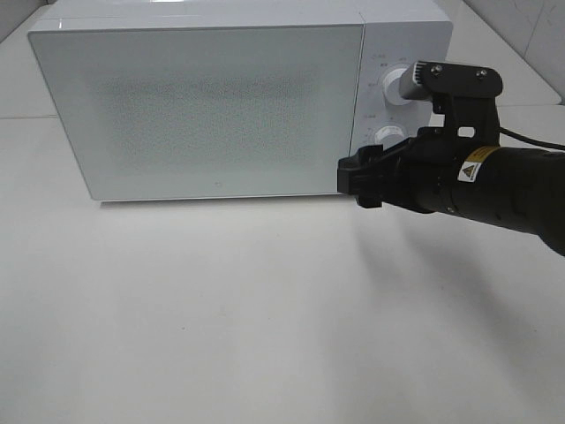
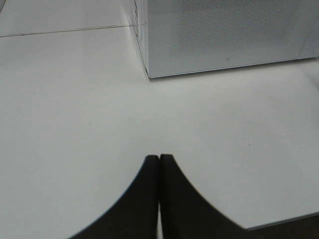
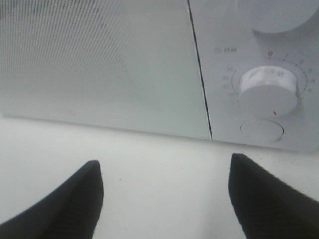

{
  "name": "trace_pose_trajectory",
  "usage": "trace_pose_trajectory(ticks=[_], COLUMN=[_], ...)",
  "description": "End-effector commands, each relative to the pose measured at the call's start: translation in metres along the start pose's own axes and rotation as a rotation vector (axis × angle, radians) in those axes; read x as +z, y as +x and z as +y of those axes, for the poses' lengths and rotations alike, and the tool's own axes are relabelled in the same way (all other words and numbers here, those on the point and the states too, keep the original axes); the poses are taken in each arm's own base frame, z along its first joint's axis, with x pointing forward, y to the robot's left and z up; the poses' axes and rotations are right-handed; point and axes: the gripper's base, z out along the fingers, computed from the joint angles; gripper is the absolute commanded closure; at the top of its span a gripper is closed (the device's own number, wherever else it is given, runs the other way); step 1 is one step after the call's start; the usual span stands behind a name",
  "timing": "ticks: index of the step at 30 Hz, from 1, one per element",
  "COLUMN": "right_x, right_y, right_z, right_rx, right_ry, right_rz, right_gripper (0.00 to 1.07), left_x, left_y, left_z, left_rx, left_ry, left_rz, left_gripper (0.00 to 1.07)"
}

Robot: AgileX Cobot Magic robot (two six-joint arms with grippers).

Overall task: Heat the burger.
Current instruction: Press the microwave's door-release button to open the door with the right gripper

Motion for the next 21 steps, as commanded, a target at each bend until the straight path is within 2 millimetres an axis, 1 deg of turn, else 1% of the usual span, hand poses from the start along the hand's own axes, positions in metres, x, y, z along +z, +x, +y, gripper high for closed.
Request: trace_pose_trajectory(ticks=[1,2,3,5,6,7,8,10,11,12,14,15,17,19,20,21], right_x=[-0.007,-0.007,-0.008,-0.007,-0.006,-0.007,-0.007,-0.007,-0.007,-0.007,-0.008,-0.01,-0.01,-0.012,-0.012,-0.012], right_y=[0.003,0.003,0.004,0.003,0.001,0.001,0.001,-0.006,-0.006,-0.011,-0.013,-0.019,-0.022,-0.031,-0.031,-0.038], right_z=[0.0,0.0,0.001,0.002,0.003,0.004,0.004,0.007,0.007,0.009,0.01,0.012,0.013,0.016,0.016,0.017], right_rx=[-0.119,-0.119,-0.132,-0.135,-0.136,-0.136,-0.136,-0.142,-0.142,-0.144,-0.144,-0.145,-0.145,-0.139,-0.139,-0.14], right_ry=[-0.004,-0.004,-0.006,-0.008,-0.011,-0.012,-0.012,-0.019,-0.019,-0.022,-0.024,-0.028,-0.029,-0.031,-0.031,-0.028], right_rz=[0.114,0.114,0.181,0.209,0.29,0.331,0.331,0.422,0.422,0.486,0.512,0.569,0.591,0.622,0.622,0.628], right_gripper=[0.41,0.41,0.41,0.41,0.41,0.41,0.41,0.41,0.41,0.41,0.41,0.41,0.41,0.41,0.41,0.41], left_x=[-0.002,-0.002,-0.002,-0.002,-0.002,-0.002,-0.002,-0.002,-0.002,-0.002,-0.002,-0.002,-0.002,-0.002,-0.002,-0.002], left_y=[0.001,0.001,0.001,0.001,0.001,0.001,0.001,0.001,0.001,0.001,0.001,0.001,0.001,0.001,0.001,0.001], left_z=[-0.001,-0.001,-0.001,-0.001,-0.001,-0.001,-0.001,-0.001,-0.001,-0.001,-0.001,-0.001,-0.001,-0.001,-0.001,-0.001], left_rx=[-0.002,-0.002,-0.002,-0.002,-0.002,-0.002,-0.002,-0.002,-0.002,-0.002,-0.002,-0.002,-0.002,-0.002,-0.002,-0.002], left_ry=[0.004,0.004,0.004,0.004,0.004,0.004,0.004,0.004,0.004,0.004,0.004,0.004,0.004,0.004,0.004,0.004], left_rz=[-0.033,-0.033,-0.033,-0.033,-0.033,-0.033,-0.033,-0.033,-0.033,-0.033,-0.033,-0.033,-0.033,-0.033,-0.033,-0.033], left_gripper=[1.06,1.06,1.06,1.06,1.06,1.06,1.06,1.06,1.06,1.06,1.06,1.06,1.06,1.06,1.06,1.06])
